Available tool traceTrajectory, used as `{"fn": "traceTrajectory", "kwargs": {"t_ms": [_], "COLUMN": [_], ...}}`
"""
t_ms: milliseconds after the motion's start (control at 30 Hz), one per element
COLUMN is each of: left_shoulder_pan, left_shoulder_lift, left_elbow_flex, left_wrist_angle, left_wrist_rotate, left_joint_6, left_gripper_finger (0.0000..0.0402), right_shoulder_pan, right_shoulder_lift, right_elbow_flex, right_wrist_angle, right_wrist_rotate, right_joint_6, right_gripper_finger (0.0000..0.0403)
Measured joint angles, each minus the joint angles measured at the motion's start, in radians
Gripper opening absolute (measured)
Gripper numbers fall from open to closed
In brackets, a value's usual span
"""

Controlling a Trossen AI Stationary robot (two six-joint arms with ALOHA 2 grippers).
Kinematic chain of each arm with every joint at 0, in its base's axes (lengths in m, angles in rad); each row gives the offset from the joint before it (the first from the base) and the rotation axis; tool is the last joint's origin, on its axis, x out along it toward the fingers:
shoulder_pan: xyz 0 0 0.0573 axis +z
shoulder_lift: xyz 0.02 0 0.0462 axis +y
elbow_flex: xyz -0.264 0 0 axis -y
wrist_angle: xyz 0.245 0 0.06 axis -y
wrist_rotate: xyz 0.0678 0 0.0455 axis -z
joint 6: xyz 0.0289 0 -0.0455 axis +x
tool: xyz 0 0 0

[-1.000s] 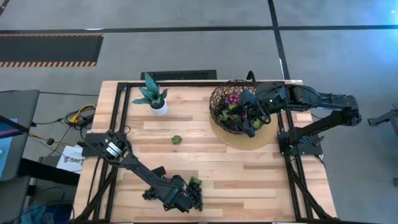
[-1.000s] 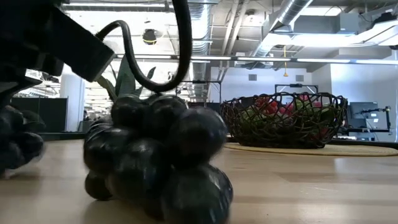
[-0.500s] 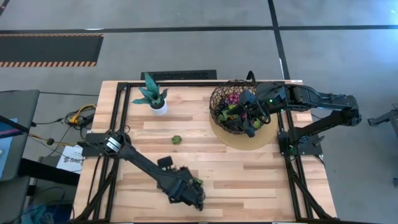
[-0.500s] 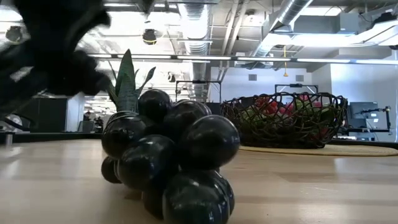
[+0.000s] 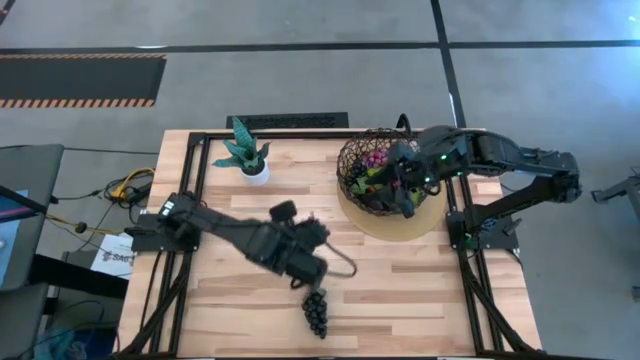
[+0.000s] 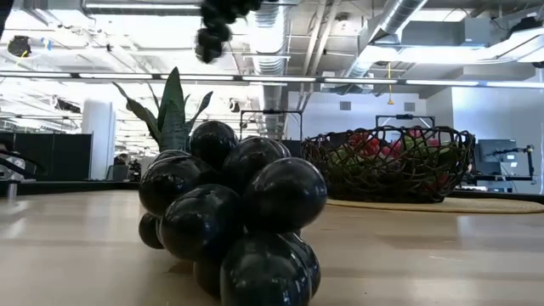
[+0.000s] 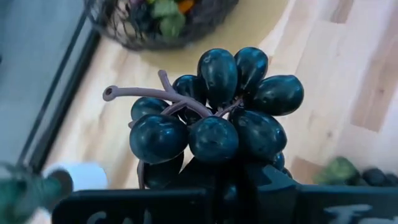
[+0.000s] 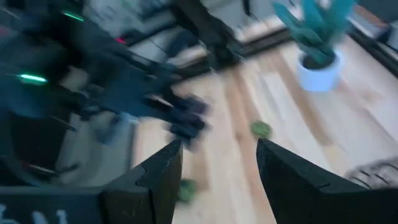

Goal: Build produce basket
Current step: Put the black grapes into the black wire basket

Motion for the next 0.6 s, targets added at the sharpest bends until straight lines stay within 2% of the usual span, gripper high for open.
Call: {"fn": "traceTrajectory", "kwargs": {"t_ms": [100,267,433,600], "left_shoulder_pan": [0.053,0.137,0.216,0.326], "left_shoulder_lift": [0.001,0.001,0.002,0.002], "left_elbow_flex": [0.005,0.003,0.002,0.002], "left_wrist_angle": [0.065,0.208,0.352,0.495], "left_wrist_rotate": [0.017,0.1,0.145,0.287], "left_joint_6": [0.146,0.406,0.648,0.755], "left_gripper_finger": [0.0,0.0,0.0,0.0], "right_shoulder_pan": [0.029,0.112,0.191,0.244], "right_shoulder_lift": [-0.001,-0.001,-0.001,-0.001], "right_elbow_flex": [0.055,0.169,0.265,0.333], "right_wrist_angle": [0.052,0.151,0.166,0.159], "right_wrist_rotate": [-0.024,-0.027,0.0,0.007], "right_joint_6": [0.001,-0.071,-0.099,-0.103], "right_gripper_finger": [0.0226,0.0226,0.0226,0.0226]}}
